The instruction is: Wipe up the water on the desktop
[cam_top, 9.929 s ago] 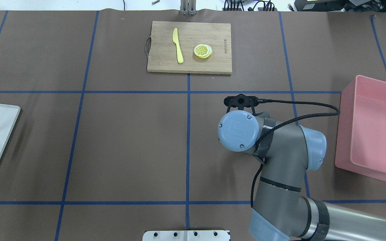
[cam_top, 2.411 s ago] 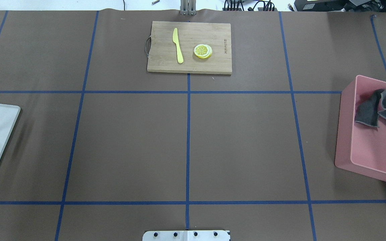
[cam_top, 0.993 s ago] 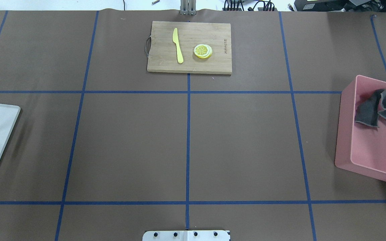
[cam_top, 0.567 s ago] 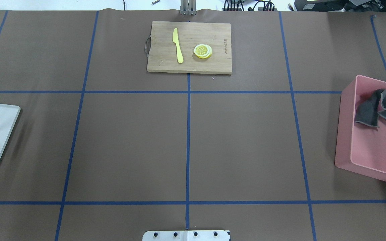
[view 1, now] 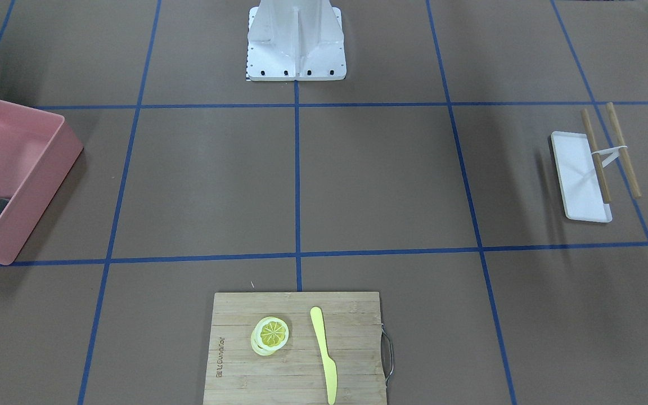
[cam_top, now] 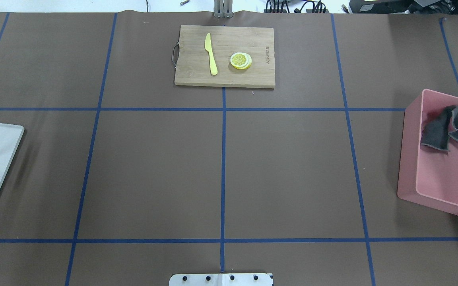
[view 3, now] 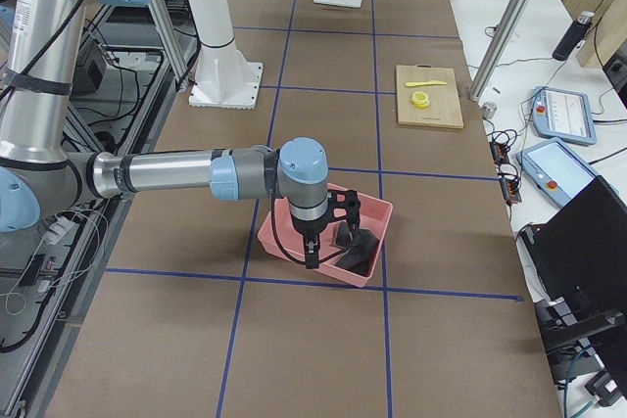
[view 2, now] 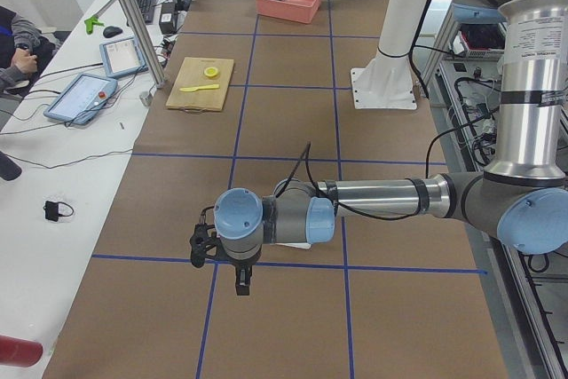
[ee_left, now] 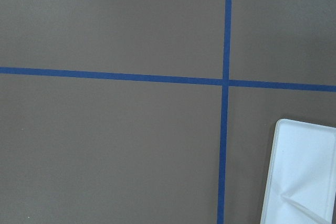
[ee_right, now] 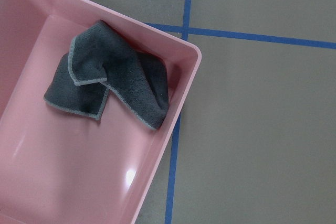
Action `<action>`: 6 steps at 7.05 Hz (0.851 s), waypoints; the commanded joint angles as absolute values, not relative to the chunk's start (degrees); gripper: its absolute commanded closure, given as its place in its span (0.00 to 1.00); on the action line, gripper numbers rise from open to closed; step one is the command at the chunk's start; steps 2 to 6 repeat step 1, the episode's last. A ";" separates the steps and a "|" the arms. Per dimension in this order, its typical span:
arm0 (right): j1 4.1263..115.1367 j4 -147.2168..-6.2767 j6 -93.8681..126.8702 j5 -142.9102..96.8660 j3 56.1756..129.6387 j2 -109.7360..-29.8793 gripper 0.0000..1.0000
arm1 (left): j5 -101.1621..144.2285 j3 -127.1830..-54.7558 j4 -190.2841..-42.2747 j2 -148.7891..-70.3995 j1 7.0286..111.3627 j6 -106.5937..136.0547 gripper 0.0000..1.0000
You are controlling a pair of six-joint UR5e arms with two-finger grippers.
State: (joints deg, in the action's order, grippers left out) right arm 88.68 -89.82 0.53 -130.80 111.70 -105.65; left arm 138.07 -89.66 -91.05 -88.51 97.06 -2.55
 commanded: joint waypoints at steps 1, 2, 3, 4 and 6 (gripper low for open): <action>88.68 -89.91 0.53 -130.87 111.62 -105.64 0.00 | 138.08 -89.65 -91.05 -88.51 97.03 -2.55 0.02; 88.68 -89.91 0.53 -130.87 111.62 -105.64 0.00 | 138.08 -89.65 -91.05 -88.51 97.03 -2.55 0.02; 88.68 -89.91 0.53 -130.87 111.62 -105.64 0.00 | 138.08 -89.65 -91.05 -88.51 97.03 -2.55 0.02; 88.68 -89.91 0.53 -130.87 111.62 -105.64 0.00 | 138.08 -89.65 -91.05 -88.51 97.03 -2.55 0.02; 88.68 -89.91 0.53 -130.87 111.62 -105.64 0.00 | 138.08 -89.65 -91.05 -88.51 97.03 -2.55 0.02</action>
